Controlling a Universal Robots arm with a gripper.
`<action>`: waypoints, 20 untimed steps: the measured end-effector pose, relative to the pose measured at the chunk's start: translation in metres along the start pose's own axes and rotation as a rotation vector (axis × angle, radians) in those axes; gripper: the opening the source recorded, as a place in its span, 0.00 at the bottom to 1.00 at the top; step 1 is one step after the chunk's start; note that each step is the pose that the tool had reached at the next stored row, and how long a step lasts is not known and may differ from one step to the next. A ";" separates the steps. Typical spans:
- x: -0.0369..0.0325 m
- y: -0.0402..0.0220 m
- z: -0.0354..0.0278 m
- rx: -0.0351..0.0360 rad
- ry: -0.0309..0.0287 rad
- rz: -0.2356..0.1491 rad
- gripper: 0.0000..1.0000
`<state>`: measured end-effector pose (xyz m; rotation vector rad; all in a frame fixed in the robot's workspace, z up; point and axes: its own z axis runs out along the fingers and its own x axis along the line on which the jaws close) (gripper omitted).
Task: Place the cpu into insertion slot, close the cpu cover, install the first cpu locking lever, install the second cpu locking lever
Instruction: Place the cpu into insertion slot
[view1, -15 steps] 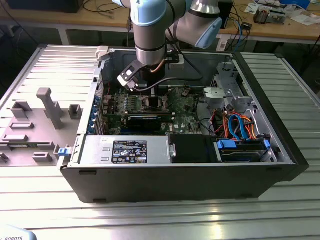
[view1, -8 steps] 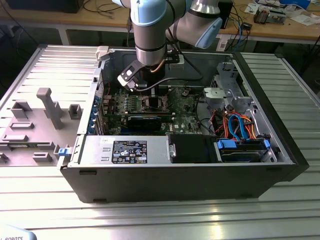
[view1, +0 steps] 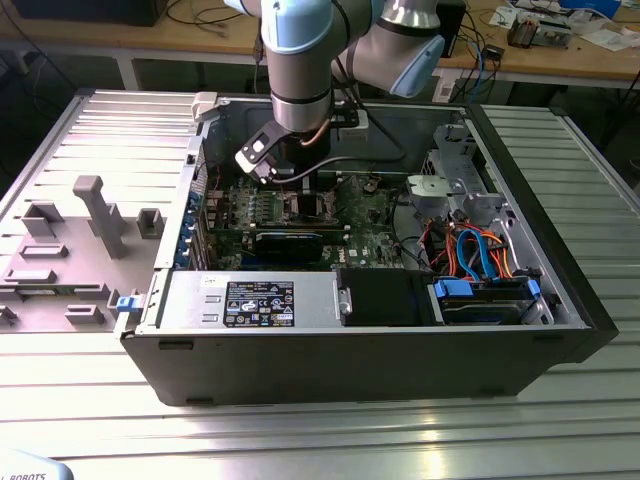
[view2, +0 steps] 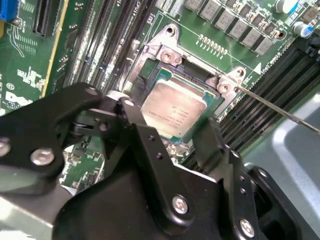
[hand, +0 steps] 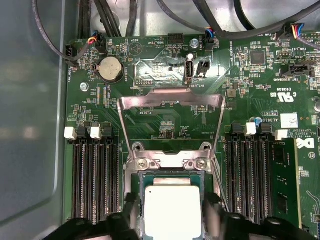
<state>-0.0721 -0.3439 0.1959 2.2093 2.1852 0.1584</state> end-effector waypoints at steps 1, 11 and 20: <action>-0.0001 0.0000 -0.0003 0.0005 -0.0006 0.000 0.67; 0.0000 0.0002 -0.0025 0.0012 -0.0007 0.000 0.67; 0.0008 0.0012 -0.0138 0.0026 -0.0017 0.001 0.67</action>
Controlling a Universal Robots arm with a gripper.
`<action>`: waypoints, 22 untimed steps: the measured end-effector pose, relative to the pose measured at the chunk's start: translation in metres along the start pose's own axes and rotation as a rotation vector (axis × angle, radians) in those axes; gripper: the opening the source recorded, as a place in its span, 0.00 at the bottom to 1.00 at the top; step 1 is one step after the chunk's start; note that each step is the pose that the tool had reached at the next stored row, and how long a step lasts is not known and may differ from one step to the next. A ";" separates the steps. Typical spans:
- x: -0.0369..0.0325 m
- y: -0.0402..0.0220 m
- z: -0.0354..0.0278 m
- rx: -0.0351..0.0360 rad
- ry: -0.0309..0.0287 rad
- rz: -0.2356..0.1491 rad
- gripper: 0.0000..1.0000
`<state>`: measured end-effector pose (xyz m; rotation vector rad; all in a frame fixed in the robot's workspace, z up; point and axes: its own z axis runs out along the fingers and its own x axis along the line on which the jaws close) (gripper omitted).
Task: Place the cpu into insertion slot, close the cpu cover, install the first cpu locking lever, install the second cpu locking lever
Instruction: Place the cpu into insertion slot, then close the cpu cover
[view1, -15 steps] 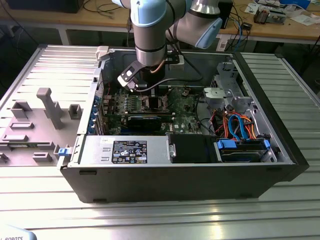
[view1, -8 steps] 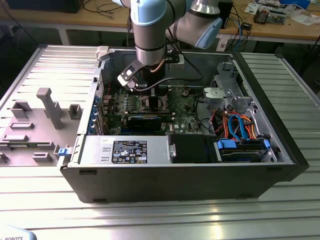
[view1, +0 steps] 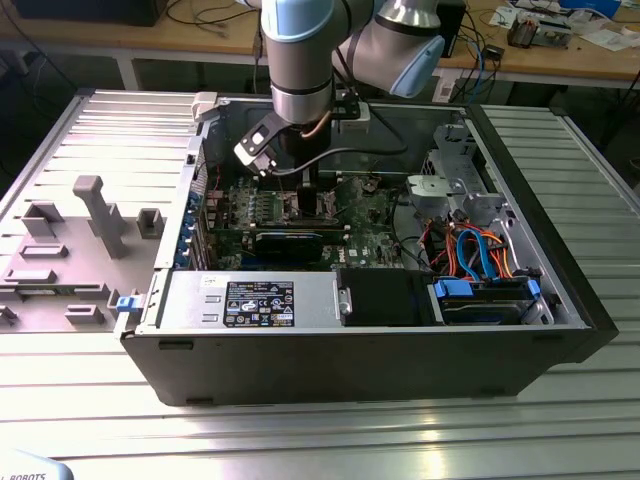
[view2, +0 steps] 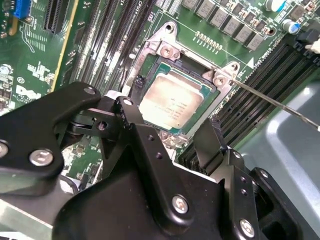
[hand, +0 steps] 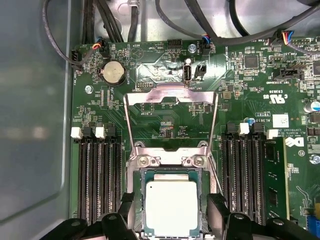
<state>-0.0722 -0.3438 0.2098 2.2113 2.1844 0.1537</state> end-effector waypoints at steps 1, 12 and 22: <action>0.0000 0.0000 0.0000 0.0000 0.0002 0.000 0.67; 0.0001 0.0006 -0.0028 0.0072 -0.0001 0.000 0.17; 0.0001 0.0006 -0.0028 0.0084 -0.0002 0.000 0.11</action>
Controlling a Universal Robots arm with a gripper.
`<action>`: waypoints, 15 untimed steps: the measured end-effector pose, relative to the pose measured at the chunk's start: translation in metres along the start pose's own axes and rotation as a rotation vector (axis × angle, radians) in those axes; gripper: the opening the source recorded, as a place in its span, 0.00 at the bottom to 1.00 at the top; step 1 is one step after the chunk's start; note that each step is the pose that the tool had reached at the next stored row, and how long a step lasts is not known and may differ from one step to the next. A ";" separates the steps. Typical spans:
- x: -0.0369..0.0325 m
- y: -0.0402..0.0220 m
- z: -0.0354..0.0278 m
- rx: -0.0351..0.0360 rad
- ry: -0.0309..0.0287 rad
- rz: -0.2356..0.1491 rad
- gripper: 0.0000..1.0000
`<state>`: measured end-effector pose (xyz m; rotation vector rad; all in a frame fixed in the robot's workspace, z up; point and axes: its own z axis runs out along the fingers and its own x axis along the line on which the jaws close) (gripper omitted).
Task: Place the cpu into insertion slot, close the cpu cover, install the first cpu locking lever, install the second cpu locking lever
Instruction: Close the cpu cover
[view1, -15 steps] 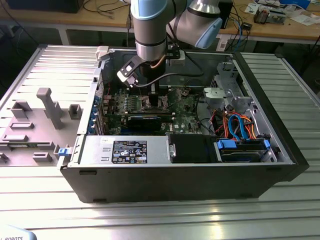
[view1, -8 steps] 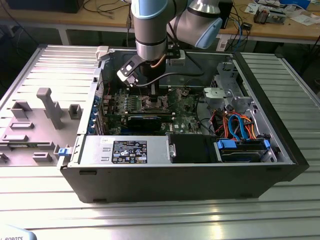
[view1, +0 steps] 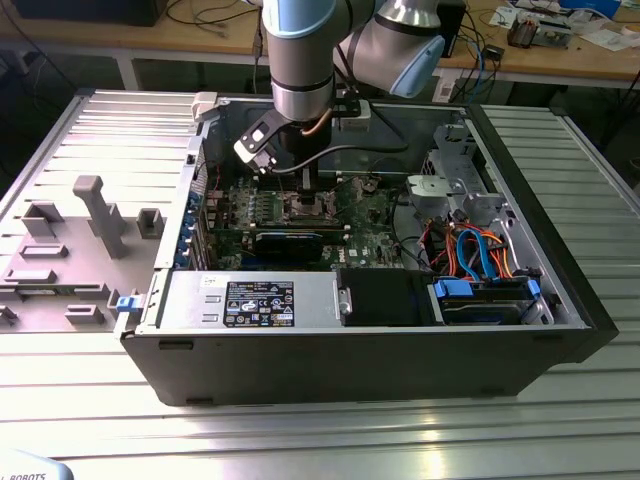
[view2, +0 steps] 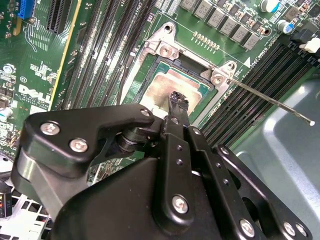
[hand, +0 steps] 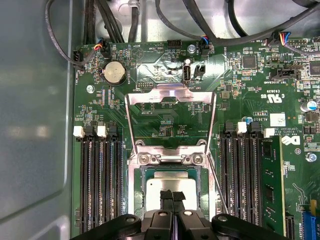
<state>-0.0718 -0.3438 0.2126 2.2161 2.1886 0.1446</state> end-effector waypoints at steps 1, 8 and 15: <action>0.0000 0.0000 0.0000 0.0000 0.0000 0.000 0.11; 0.0001 0.0002 -0.0019 0.0006 -0.0001 0.000 0.11; 0.0004 0.0048 -0.0023 0.0367 -0.0081 0.001 0.11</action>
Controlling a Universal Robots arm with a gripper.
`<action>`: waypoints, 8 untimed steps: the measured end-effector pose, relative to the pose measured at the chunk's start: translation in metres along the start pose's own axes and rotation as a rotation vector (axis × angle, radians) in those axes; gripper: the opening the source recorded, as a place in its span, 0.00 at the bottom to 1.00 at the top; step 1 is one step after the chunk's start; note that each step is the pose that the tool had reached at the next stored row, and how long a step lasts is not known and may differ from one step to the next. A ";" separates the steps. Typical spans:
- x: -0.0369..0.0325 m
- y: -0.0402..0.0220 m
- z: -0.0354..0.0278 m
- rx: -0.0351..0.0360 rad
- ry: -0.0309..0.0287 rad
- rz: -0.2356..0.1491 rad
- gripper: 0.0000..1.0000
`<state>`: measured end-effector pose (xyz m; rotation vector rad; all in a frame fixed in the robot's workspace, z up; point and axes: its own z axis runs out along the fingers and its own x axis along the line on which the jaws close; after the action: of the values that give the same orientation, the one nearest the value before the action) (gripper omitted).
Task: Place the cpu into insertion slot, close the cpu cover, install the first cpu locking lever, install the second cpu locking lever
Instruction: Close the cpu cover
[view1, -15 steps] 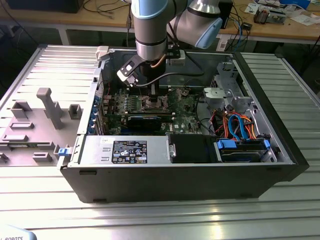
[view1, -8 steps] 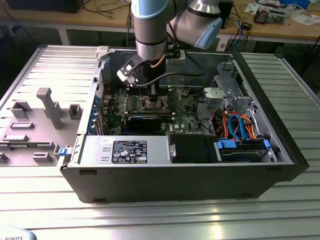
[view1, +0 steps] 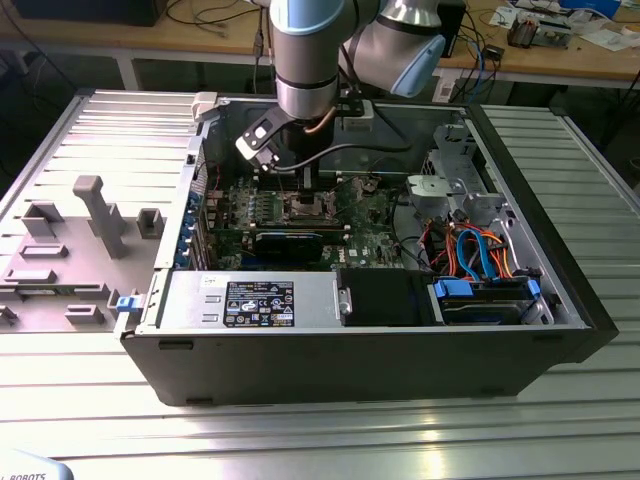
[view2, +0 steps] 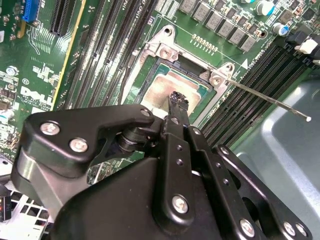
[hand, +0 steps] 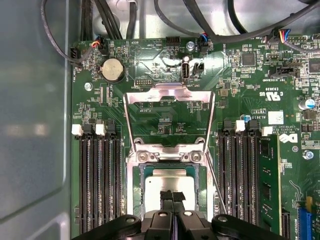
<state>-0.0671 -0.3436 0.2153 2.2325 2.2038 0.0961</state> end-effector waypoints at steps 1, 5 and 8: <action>0.0000 0.0000 -0.0003 0.0006 -0.0001 0.000 0.11; 0.0002 0.0003 -0.0041 0.0012 -0.0001 0.000 0.11; 0.0003 0.0004 -0.0049 0.0010 -0.0006 0.000 0.11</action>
<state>-0.0670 -0.3435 0.2202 2.2327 2.2041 0.0944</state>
